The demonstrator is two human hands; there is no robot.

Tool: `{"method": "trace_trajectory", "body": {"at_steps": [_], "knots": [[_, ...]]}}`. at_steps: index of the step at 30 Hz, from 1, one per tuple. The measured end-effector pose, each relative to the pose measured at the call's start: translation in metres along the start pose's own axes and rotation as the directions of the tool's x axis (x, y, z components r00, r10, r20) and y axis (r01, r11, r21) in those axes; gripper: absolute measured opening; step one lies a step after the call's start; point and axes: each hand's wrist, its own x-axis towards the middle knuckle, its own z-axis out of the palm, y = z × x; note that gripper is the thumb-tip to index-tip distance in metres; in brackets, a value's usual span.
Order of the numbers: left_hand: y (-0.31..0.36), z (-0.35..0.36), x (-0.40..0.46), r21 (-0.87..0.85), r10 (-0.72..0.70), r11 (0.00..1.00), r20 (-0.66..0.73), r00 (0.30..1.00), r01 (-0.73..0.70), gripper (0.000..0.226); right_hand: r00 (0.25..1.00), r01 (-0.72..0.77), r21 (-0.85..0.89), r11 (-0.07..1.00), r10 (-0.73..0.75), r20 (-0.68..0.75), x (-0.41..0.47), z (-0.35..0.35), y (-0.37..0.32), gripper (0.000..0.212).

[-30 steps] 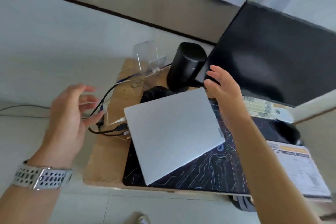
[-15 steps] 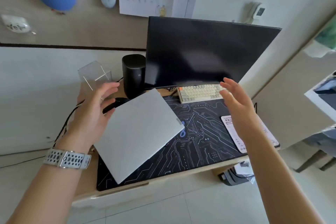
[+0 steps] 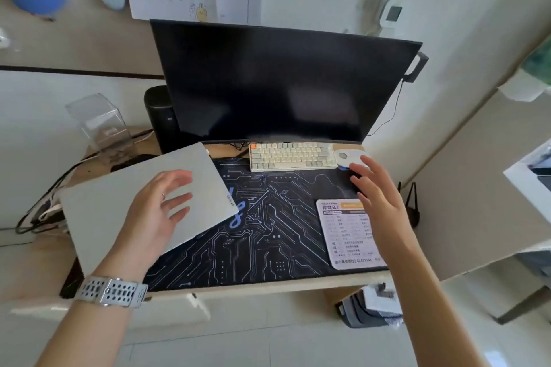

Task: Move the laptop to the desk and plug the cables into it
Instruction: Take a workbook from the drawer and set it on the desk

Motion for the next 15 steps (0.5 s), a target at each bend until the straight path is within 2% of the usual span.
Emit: {"method": "trace_trajectory", "body": {"at_steps": [9, 15], "knots": [[0.014, 0.022, -0.012, 0.076, 0.164, 0.982, 0.108, 0.98, -0.173, 0.031, 0.999, 0.021, 0.053, 0.998, -0.022, 0.027, 0.02, -0.01, 0.002, 0.036], [-0.007, 0.011, -0.002, 0.256, 0.212, 0.935, 0.148, 0.966, -0.245, 0.046, 0.999, 0.035, 0.051, 0.998, -0.037, 0.021, 0.022, -0.01, 0.011, 0.041]]}}
